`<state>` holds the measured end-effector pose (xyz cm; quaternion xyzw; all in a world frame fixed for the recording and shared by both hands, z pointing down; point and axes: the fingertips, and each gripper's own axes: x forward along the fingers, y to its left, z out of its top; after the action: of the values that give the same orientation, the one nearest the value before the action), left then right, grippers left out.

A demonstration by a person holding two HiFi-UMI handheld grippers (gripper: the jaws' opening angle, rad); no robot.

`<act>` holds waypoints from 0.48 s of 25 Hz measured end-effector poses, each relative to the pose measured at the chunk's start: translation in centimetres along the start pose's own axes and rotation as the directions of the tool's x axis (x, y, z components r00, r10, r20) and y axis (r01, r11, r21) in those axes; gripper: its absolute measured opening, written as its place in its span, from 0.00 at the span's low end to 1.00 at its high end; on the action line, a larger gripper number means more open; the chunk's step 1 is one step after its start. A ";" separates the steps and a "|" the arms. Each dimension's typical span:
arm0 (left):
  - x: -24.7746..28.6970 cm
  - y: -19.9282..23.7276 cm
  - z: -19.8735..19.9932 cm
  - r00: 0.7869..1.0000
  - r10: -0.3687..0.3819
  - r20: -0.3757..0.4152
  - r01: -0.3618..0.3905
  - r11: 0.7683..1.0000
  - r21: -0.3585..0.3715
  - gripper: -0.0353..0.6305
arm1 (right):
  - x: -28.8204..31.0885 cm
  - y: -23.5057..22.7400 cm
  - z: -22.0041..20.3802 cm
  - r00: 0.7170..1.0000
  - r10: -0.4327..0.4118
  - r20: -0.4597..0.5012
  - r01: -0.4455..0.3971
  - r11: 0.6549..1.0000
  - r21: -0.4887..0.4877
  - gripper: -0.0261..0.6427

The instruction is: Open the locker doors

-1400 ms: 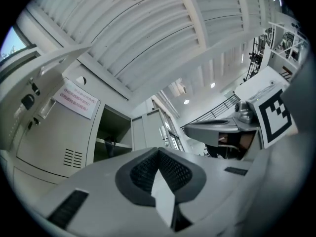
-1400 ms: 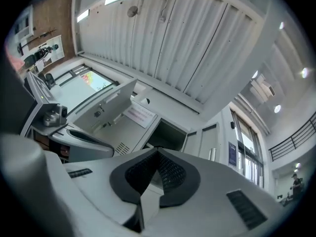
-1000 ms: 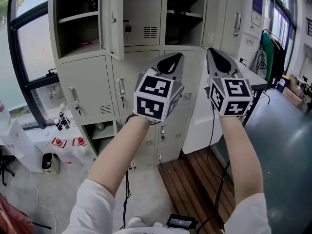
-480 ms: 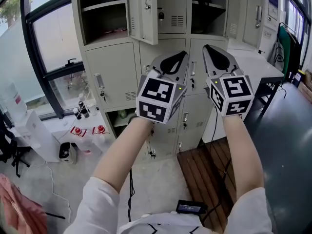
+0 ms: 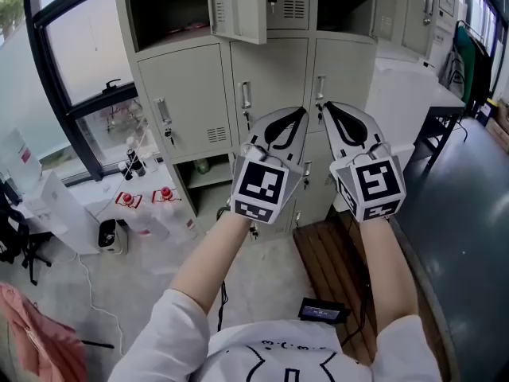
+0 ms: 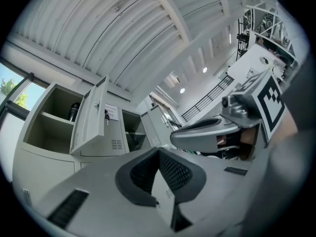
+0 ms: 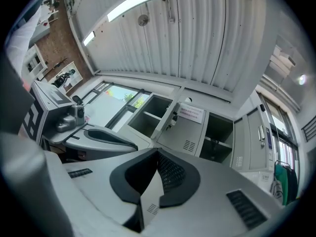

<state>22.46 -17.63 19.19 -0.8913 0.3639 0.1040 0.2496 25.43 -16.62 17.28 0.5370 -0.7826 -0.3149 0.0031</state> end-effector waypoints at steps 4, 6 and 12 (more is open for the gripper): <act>-1.9 -1.6 -2.3 1.000 -0.016 -0.006 0.016 0.999 -0.039 0.08 | -1.9 2.5 -3.1 1.000 0.000 -0.022 0.002 0.993 0.121 0.02; -2.9 -1.8 -3.6 1.000 -0.015 -0.014 0.014 0.997 -0.070 0.08 | -2.9 3.5 -4.5 0.999 -0.003 -0.037 0.010 0.981 0.191 0.02; -5.2 -1.9 -7.4 0.997 0.014 -0.073 -0.025 0.989 -0.148 0.08 | -4.5 6.1 -6.7 0.996 0.005 -0.087 0.012 0.983 0.185 0.02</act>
<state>20.11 -17.27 28.14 -0.9069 0.3727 0.1012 0.1683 24.56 -14.75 27.21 0.5495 -0.8068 -0.2167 -0.0133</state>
